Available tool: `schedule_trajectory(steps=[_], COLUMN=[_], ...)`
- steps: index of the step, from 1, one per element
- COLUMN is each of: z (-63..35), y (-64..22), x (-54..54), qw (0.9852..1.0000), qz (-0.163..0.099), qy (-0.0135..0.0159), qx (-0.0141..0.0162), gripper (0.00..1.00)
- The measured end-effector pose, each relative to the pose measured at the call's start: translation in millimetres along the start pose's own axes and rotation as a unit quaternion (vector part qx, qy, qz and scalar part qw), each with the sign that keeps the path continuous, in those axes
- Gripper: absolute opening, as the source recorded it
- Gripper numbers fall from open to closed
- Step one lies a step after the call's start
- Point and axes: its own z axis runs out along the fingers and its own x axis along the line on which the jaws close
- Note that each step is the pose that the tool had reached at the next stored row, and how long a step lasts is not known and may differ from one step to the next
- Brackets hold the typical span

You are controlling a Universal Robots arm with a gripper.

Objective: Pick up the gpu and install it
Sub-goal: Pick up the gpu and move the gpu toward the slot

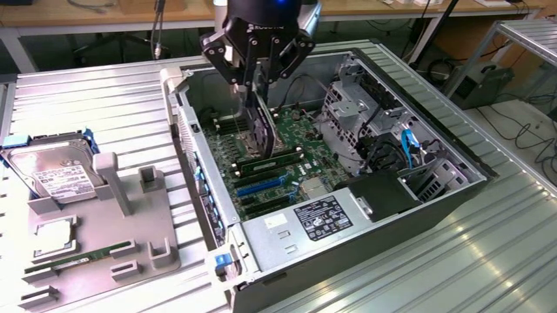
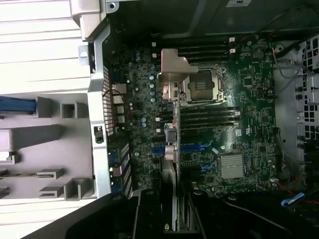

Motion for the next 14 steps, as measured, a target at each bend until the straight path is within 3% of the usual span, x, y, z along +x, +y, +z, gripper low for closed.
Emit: schedule_trajectory(steps=[14], z=[7.1], y=[5.1], x=[-14.0], qw=[1.0], qz=[0.0], qy=[0.0016], qx=[0.0009], gripper=[0.26])
